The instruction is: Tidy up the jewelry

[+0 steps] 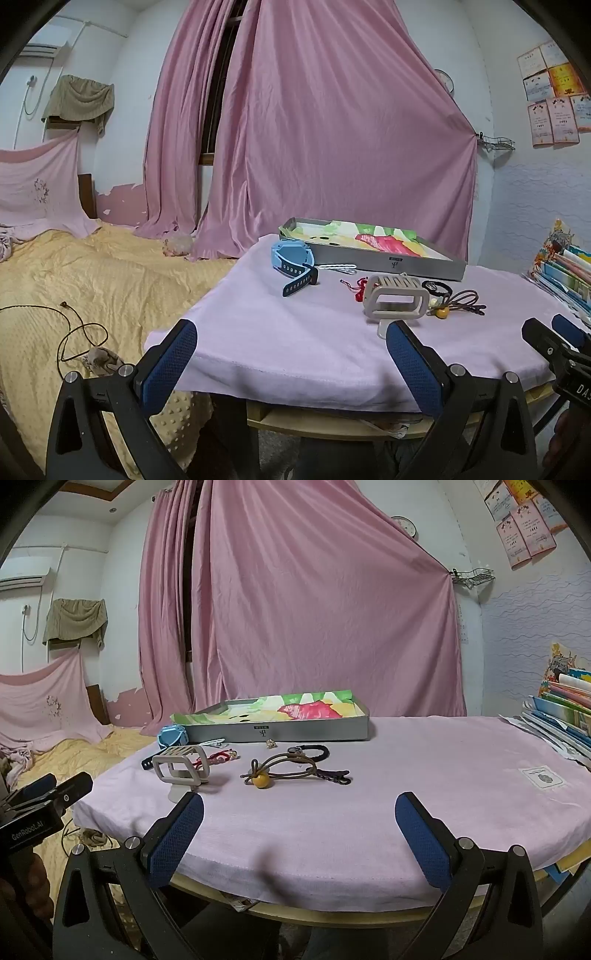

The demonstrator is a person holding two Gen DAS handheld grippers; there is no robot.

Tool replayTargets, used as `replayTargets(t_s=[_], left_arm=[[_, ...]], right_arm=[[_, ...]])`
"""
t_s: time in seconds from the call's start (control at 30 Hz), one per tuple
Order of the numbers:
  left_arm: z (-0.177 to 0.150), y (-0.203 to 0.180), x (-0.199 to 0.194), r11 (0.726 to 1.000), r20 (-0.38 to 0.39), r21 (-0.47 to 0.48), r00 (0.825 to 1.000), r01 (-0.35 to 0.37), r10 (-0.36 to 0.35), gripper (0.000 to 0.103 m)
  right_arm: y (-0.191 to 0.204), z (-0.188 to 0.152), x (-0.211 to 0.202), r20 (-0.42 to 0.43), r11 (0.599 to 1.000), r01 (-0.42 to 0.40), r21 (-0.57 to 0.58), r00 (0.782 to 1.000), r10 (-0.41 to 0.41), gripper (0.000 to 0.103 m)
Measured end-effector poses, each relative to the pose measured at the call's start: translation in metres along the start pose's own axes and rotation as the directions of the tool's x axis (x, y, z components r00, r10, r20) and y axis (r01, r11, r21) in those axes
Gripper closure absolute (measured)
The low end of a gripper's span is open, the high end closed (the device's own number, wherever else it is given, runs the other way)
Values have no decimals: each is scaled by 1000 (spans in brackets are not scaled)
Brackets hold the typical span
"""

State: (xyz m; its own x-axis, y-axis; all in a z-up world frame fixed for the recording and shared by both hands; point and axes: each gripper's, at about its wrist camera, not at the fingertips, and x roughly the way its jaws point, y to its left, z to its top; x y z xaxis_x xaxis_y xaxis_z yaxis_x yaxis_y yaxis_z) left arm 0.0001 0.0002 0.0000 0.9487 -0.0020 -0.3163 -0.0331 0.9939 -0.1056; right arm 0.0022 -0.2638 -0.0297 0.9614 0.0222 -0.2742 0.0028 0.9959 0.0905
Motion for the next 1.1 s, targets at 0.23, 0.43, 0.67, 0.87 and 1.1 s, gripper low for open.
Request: replayTargets(t_s=[0.23, 0.43, 0.67, 0.87, 1.1], left_arm=[[0, 0, 0, 1000, 0, 0, 1000, 0, 0, 0], [0, 0, 0, 1000, -1, 0, 1000, 1, -1, 0], [0, 0, 0, 1000, -2, 1, 1000, -1, 1, 0], [0, 0, 0, 1000, -4, 1, 1000, 0, 0, 0], [0, 0, 0, 1000, -5, 1, 1000, 0, 0, 0]], right_arm=[[-2, 0, 1, -1, 1000, 1, 1, 1000, -1, 1], [-1, -1, 1, -1, 1000, 5, 4, 1000, -5, 1], [-4, 0, 0, 0, 1000, 3, 5, 1000, -3, 1], [-4, 0, 0, 0, 1000, 4, 6, 1000, -4, 1], [-4, 0, 0, 0, 1000, 2, 8, 1000, -2, 1]])
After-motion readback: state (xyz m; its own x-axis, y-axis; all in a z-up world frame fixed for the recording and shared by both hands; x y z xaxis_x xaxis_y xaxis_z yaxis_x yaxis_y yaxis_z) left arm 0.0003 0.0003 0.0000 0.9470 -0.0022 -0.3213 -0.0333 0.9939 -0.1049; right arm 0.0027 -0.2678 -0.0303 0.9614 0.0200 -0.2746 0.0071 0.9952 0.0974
